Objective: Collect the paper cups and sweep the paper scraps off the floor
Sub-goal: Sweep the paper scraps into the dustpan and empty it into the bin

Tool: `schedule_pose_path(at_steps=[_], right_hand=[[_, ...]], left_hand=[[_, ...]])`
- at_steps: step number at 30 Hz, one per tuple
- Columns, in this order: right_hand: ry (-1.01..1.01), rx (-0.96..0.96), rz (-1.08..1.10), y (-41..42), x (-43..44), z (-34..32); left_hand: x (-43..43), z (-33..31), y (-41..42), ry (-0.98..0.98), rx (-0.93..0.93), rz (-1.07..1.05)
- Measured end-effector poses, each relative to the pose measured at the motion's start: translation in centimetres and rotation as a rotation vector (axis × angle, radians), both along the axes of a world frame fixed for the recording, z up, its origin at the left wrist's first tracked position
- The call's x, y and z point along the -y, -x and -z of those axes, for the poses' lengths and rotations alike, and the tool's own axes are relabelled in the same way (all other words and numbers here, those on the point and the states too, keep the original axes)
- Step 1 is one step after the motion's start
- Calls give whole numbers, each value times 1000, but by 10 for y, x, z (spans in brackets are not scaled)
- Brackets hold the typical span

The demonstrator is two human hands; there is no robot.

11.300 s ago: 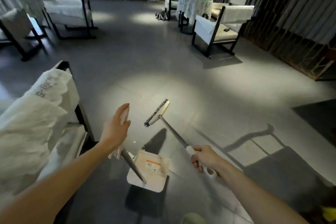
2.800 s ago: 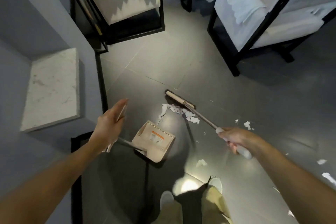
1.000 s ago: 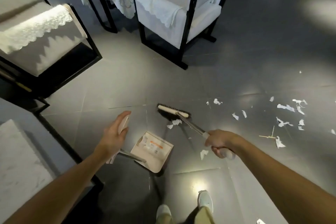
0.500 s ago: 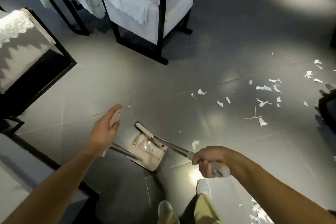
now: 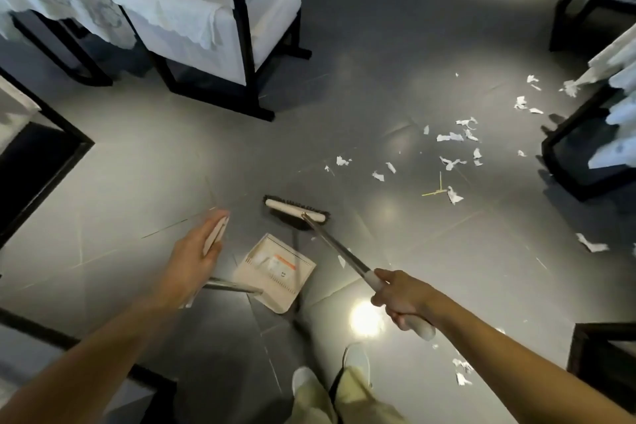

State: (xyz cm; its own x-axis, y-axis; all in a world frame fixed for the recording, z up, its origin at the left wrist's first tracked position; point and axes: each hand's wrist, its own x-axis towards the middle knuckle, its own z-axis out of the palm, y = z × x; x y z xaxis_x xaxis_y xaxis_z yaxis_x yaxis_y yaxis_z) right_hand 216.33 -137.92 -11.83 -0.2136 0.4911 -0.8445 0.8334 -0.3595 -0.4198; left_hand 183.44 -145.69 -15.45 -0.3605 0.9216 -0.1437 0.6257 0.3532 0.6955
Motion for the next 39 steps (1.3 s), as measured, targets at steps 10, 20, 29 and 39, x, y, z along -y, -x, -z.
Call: schedule_pose_path(at_steps=[10, 20, 29, 39], right_hand=[[-14, 123, 83, -1, 55, 44], [543, -144, 692, 79, 145, 36], [296, -197, 735, 22, 190, -11], [-14, -84, 938, -92, 232, 33]], left_hand=[[3, 7, 6, 76, 2, 199], [-11, 1, 12, 42, 62, 305], [0, -2, -7, 38, 53, 441], [-13, -5, -129, 12, -18, 774]])
